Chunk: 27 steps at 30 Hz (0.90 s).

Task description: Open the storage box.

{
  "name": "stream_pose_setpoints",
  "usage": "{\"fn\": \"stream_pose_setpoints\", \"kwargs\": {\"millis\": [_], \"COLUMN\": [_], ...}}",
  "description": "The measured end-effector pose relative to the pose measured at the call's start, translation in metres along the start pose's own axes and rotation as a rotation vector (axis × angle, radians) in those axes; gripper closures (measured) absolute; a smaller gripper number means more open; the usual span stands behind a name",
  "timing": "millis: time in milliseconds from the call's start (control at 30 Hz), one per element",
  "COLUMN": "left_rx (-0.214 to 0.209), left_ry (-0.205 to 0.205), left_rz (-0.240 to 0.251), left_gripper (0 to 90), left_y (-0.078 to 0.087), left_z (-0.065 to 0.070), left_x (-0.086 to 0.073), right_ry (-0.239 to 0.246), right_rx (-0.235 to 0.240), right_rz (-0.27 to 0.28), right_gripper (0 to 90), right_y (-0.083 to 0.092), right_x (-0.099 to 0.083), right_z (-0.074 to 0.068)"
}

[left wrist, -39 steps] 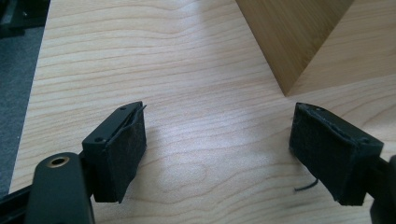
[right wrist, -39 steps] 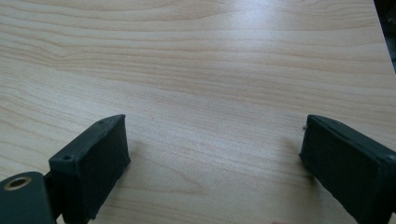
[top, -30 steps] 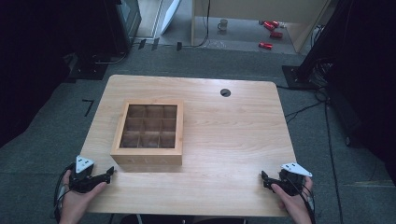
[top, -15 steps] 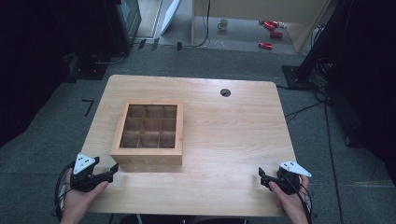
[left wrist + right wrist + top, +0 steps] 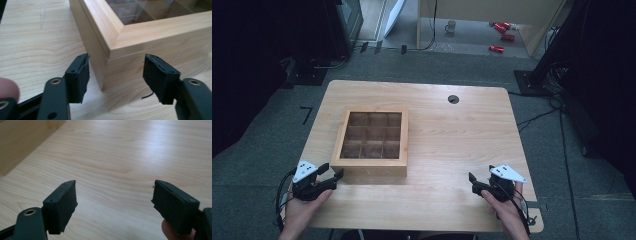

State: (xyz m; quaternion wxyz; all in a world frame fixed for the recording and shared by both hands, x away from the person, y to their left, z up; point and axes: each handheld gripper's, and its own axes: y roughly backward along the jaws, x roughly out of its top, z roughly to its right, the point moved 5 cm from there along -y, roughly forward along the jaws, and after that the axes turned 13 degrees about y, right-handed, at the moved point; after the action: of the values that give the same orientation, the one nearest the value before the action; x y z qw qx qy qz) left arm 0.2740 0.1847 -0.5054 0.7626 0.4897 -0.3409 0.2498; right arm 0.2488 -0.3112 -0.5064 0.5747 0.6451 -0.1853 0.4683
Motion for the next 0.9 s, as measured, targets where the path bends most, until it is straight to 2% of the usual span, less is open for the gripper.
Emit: {"fn": "stream_pose_setpoints", "kwargs": {"millis": [100, 167, 200, 367, 400, 433, 600, 633, 667, 700, 900], "left_rx": [-0.014, -0.013, -0.015, -0.014, -0.014, -0.018, -0.02, -0.022, -0.022, -0.023, -0.026], "left_ry": [-0.014, -0.015, -0.021, -0.023, -0.023, -0.021, -0.018, -0.018, -0.018, -0.017, -0.009], "left_rz": [-0.002, -0.002, -0.001, -0.002, -0.002, -0.003, -0.002, -0.002, -0.002, -0.002, -0.001], "left_gripper": [43.3, 42.2, 41.8, 43.2, 43.6, 43.7, 44.0, 44.3, 44.5, 44.8, 45.9], "left_y": [-0.002, -0.004, -0.004, -0.003, -0.003, -0.003, -0.003, -0.002, -0.002, -0.002, -0.002], "left_z": [0.004, 0.005, 0.004, 0.004, 0.004, 0.003, 0.003, 0.003, 0.003, 0.003, 0.002], "left_x": [0.001, 0.002, 0.002, 0.002, 0.002, 0.003, 0.003, 0.003, 0.003, 0.003, 0.004], "right_ry": [-0.015, -0.015, -0.01, 0.017, 0.017, 0.029, 0.053, 0.066, 0.066, 0.072, 0.085], "right_rx": [0.033, 0.038, 0.052, 0.077, 0.077, 0.091, 0.116, 0.127, 0.127, 0.138, 0.166], "right_rz": [0.026, 0.029, 0.032, 0.038, 0.038, 0.039, 0.042, 0.046, 0.046, 0.051, 0.053], "right_gripper": [20.1, 20.2, 20.1, 20.1, 20.1, 20.1, 20.1, 20.1, 20.1, 20.1, 20.0], "right_y": [-0.007, -0.009, -0.014, -0.026, -0.026, -0.032, -0.04, -0.044, -0.044, -0.048, -0.054], "right_x": [0.016, 0.018, 0.026, 0.039, 0.039, 0.045, 0.054, 0.06, 0.06, 0.064, 0.073], "right_z": [-0.012, -0.014, -0.021, -0.039, -0.039, -0.048, -0.063, -0.07, -0.07, -0.077, -0.093]}}
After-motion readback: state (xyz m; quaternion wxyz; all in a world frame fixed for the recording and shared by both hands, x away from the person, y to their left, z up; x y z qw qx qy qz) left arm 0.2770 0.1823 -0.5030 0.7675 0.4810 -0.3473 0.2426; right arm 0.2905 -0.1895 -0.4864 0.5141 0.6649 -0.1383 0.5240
